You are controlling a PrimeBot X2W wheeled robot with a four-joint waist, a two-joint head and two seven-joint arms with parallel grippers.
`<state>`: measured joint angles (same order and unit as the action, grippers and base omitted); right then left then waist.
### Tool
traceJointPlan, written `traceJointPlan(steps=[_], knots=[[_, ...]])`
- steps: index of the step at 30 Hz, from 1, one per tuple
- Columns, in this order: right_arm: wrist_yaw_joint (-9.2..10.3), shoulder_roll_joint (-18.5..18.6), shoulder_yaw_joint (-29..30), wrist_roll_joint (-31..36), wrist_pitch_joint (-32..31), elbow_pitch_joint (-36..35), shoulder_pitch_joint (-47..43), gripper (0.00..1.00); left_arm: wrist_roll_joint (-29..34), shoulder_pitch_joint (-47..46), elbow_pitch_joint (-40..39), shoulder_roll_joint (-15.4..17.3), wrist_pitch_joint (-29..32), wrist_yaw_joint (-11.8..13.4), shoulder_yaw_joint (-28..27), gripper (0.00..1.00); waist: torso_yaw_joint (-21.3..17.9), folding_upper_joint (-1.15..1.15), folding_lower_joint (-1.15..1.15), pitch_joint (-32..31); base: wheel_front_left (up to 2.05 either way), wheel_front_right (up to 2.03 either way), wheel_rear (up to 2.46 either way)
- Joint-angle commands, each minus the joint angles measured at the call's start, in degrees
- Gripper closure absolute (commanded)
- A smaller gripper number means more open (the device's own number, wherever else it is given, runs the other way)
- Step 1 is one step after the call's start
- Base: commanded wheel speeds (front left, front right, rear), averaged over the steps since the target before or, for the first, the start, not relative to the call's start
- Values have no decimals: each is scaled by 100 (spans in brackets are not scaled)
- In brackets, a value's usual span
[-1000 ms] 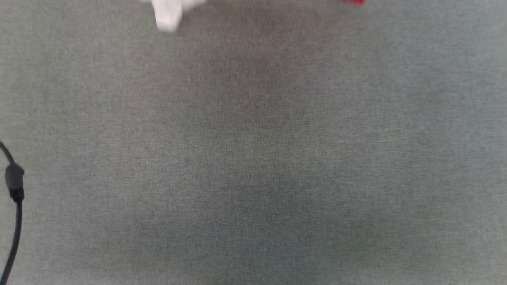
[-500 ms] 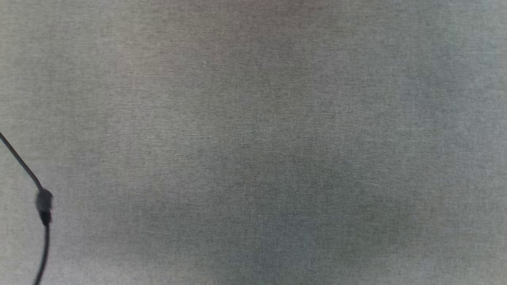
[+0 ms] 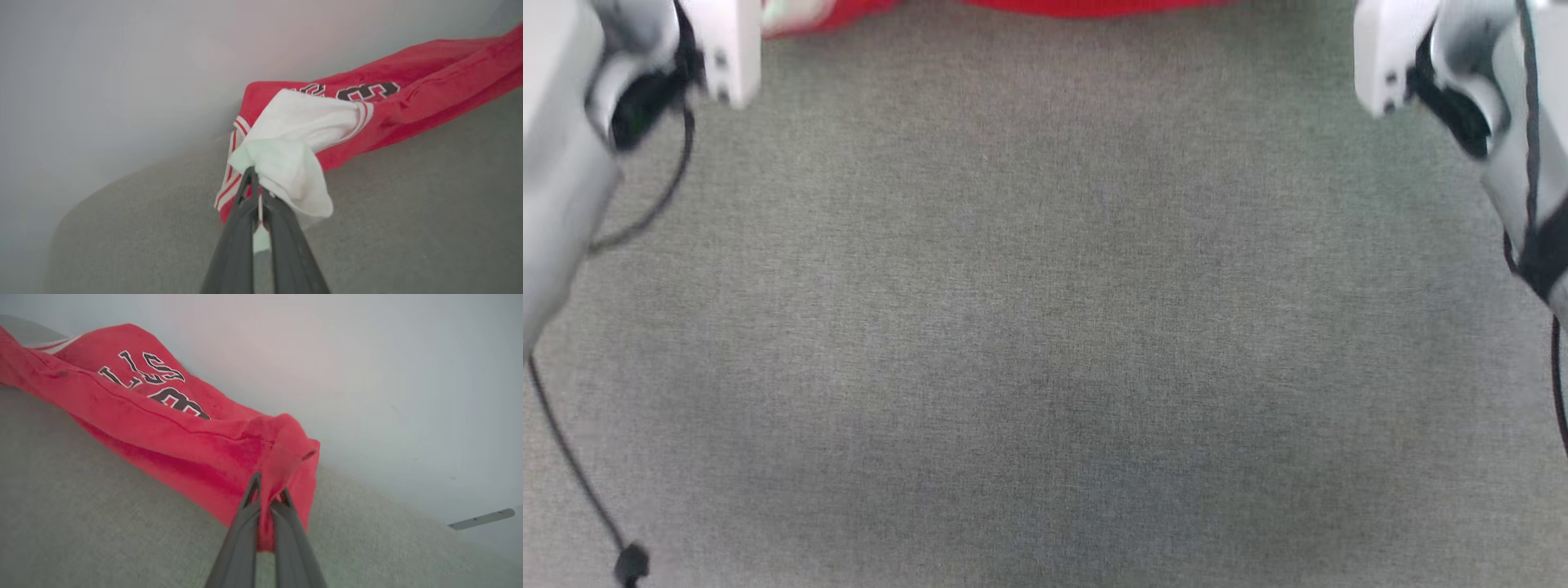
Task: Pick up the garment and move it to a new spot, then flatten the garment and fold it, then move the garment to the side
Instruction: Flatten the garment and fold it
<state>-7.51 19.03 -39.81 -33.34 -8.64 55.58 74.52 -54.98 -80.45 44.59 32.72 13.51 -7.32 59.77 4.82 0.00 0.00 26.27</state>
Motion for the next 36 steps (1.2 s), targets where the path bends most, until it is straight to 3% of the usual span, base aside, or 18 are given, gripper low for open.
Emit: traceJointPlan(steps=[1,7,10,22,27,36], knots=[[4,129,-83,-131,-61,-140,-175,100,-112,176,-113,71,105,-12,77,100,12,0,0,-110,0,0,0],[4,932,-622,-1008,-486,-1332,-1068,100,-565,1002,-1000,647,619,-12,368,100,32,0,0,-391,0,0,0],[4,1283,-771,-1347,-651,-1856,-1513,100,-699,1491,-1503,932,843,139,509,100,25,0,0,-523,0,0,0],[4,2354,-864,-2207,-946,-3371,-3194,100,-1332,3482,-4288,1995,1208,1620,898,100,82,0,0,-890,0,0,0],[3,2598,-787,-2414,-991,-3882,-3824,100,-1492,4050,-4998,2256,1230,2018,1031,100,111,0,0,-961,0,0,0],[3,3016,-593,-2678,-1285,-4668,-4763,100,-1665,4629,-5613,2411,1380,2447,1168,100,95,0,0,-990,0,0,0]])
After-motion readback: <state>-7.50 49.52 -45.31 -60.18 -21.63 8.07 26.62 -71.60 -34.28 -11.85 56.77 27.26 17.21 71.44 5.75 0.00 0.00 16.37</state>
